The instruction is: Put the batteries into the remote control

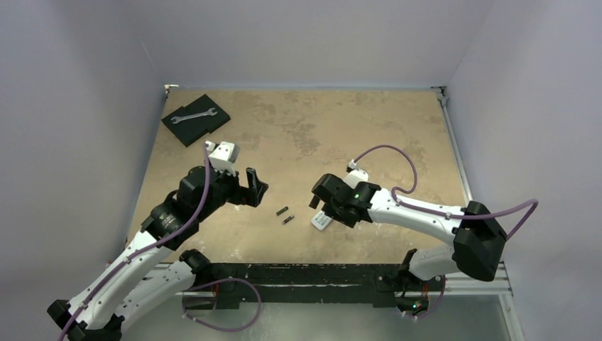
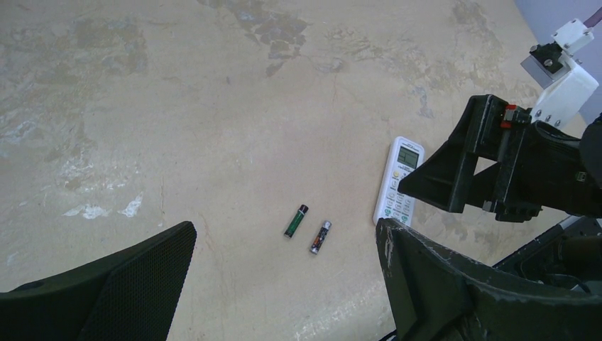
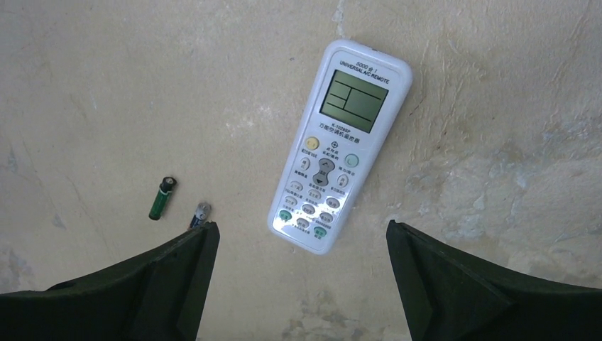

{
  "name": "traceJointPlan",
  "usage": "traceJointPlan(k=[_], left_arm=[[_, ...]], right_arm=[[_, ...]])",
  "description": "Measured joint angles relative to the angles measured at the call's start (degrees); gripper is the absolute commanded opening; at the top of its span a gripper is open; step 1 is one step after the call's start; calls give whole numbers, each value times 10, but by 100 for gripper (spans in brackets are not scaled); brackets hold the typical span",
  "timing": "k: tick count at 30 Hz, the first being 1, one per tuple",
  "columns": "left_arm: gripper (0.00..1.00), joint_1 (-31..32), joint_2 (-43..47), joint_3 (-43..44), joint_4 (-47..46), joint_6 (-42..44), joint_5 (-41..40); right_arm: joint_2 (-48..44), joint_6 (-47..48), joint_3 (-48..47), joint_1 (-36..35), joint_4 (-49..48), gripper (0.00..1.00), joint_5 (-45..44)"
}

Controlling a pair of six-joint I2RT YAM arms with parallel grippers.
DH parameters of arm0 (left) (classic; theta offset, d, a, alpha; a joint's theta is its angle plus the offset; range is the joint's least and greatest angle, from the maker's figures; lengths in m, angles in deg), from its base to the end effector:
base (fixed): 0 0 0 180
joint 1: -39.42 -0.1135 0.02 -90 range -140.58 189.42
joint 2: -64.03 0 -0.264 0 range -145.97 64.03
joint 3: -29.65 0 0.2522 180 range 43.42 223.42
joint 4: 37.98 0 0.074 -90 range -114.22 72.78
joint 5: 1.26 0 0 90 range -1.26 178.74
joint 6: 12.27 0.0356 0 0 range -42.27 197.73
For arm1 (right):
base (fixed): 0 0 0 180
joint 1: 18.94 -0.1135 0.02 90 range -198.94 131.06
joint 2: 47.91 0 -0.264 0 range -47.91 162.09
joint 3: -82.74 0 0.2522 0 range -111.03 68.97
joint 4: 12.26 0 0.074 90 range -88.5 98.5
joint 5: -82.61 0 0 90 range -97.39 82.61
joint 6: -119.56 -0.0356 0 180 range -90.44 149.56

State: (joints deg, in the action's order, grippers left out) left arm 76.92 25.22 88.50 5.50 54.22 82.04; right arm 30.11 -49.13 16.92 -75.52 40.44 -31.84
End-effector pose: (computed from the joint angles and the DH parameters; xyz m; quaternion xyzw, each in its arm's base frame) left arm 0.1228 -0.0890 0.3219 0.0698 0.8323 -0.2360 0.4968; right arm 0.1538 0.2063 0.2221 0.2281 0.9274 0.1177 0.2719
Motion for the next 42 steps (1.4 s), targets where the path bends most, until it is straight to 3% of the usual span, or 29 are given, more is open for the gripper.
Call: traceJointPlan(k=[18,42], left_arm=[[99,0,5,0,0,-1,-1],[99,0,9,0,0,-1,0]], right_arm=[[92,-70,-20,0,13,99,1],[167,-74,-50,0,6,82,2]])
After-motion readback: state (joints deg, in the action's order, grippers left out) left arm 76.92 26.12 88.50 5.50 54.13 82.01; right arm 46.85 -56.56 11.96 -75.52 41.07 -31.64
